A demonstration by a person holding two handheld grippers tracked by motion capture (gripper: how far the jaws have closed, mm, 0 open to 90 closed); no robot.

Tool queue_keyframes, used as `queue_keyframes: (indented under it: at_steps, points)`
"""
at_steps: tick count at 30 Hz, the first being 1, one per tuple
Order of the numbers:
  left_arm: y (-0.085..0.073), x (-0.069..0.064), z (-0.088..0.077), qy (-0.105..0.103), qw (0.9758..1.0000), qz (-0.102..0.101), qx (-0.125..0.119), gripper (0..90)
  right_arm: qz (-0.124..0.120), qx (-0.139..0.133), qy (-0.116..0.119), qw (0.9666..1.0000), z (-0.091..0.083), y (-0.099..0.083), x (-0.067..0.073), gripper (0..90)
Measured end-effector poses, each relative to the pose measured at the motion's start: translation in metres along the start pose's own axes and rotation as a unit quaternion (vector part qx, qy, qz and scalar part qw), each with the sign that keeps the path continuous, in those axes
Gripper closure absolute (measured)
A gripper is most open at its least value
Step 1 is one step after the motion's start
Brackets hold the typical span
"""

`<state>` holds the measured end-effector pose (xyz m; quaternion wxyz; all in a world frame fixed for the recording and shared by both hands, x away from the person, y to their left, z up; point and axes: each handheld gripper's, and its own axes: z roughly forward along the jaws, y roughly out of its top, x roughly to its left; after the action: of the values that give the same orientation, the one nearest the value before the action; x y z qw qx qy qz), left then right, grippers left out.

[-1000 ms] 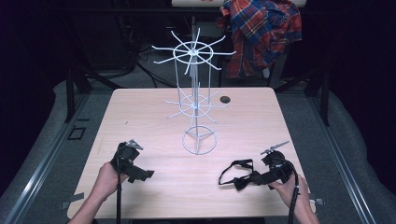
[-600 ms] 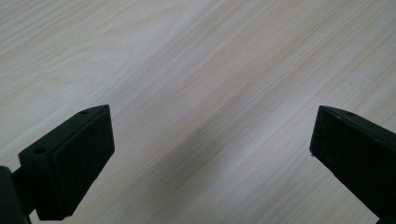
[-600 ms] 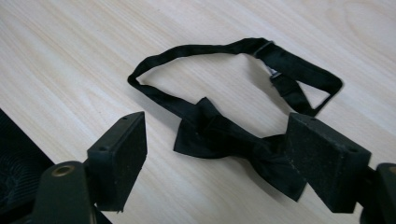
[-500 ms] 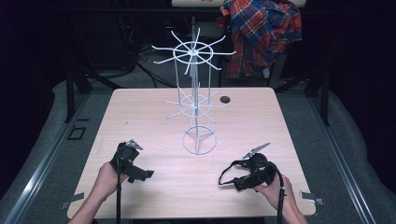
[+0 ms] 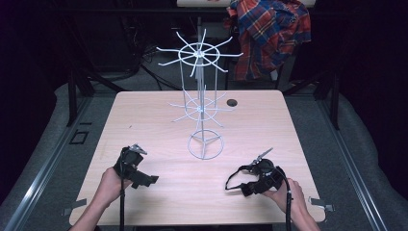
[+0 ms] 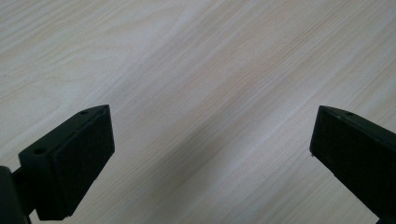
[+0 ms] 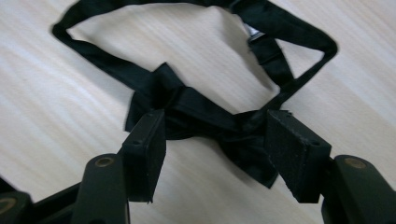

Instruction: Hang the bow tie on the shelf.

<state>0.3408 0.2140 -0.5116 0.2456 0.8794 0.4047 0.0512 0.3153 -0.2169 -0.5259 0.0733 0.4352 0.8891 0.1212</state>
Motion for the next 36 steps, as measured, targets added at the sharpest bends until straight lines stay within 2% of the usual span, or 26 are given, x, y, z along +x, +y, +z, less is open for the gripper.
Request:
queue_keyframes:
  at_steps: [7,8,13,15,16,18,19,21,23,24,25,26,28,29,30,31,32,33,34,35,36]
  points:
    - [0.0,-0.001,0.0,0.001,1.0,0.002,0.001,0.0,-0.001,0.006,-0.025,0.9997,0.007,0.002,-0.007,39.7]
    - [0.001,-0.001,0.0,0.001,1.0,0.002,0.001,0.0,-0.004,0.014,-0.034,0.9993,0.006,0.003,-0.008,39.1]
    - [0.001,-0.002,0.001,0.001,1.0,0.002,0.001,0.0,0.001,0.008,-0.061,0.9981,0.007,0.003,-0.016,39.6]
    - [0.001,-0.002,0.001,0.001,1.0,0.002,0.001,0.0,-0.001,0.015,-0.068,0.9975,0.006,0.003,-0.018,39.5]
    - [0.001,-0.002,0.001,0.001,1.0,0.002,0.001,0.0,0.002,0.015,-0.079,0.9968,0.006,0.003,-0.022,39.5]
    - [0.001,-0.002,0.001,0.001,1.0,0.002,0.001,0.0,0.005,0.015,-0.084,0.9964,0.006,0.003,-0.023,39.5]
    - [0.001,-0.002,0.001,0.0,1.0,0.002,0.001,0.0,0.015,0.008,-0.094,0.9954,0.007,0.003,-0.028,39.5]
    - [0.001,-0.002,0.001,0.0,1.0,0.003,0.001,0.0,0.027,0.006,-0.093,0.9953,0.008,0.003,-0.033,38.5]
    - [0.001,-0.002,0.001,-0.001,1.0,0.001,0.001,0.0,0.037,0.01,-0.104,0.9939,0.007,0.002,-0.037,37.4]
    - [0.001,-0.001,0.001,0.0,1.0,0.003,0.002,0.0,0.048,0.01,-0.1,0.9938,0.007,0.001,-0.039,37.4]
    - [0.001,-0.001,0.001,0.0,1.0,0.003,0.002,0.0,0.048,0.01,-0.1,0.9938,0.007,0.001,-0.039,37.4]
    - [0.001,-0.001,0.001,0.0,1.0,0.002,0.001,0.0,0.066,0.008,-0.093,0.9934,0.003,-0.001,-0.043,36.8]
    - [0.001,-0.001,0.001,-0.001,1.0,0.002,0.001,0.0,0.088,-0.011,-0.075,0.9933,0.001,-0.002,-0.046,35.9]
    - [0.001,-0.001,0.001,-0.001,1.0,0.002,0.001,0.0,0.088,-0.011,-0.075,0.9933,0.001,-0.002,-0.046,35.9]
    - [0.001,-0.001,0.001,-0.001,1.0,0.002,0.001,0.0,0.105,-0.022,-0.056,0.9926,-0.005,-0.004,-0.048,34.2]
    - [0.001,-0.001,0.001,-0.001,1.0,0.003,0.001,0.0,0.121,-0.036,-0.049,0.9907,-0.004,-0.004,-0.046,33.4]
    - [0.001,-0.001,0.001,-0.001,1.0,0.003,0.001,0.0,0.124,-0.034,-0.042,0.9909,-0.007,-0.005,-0.047,32.4]
    - [0.001,-0.001,0.001,-0.001,1.0,0.003,0.0,0.0,0.134,-0.044,-0.037,0.9893,-0.007,-0.006,-0.046,31.5]
    - [0.001,-0.001,0.001,-0.001,1.0,0.003,0.0,0.0,0.135,-0.039,-0.026,0.9897,-0.01,-0.006,-0.046,31.0]
    - [0.001,-0.001,0.001,-0.001,1.0,0.003,0.0,0.0,0.135,-0.039,-0.026,0.9897,-0.01,-0.006,-0.046,31.0]
    - [0.001,-0.001,0.001,-0.001,1.0,0.003,0.001,0.0,0.148,-0.044,-0.015,0.988,-0.012,-0.007,-0.044,30.4]
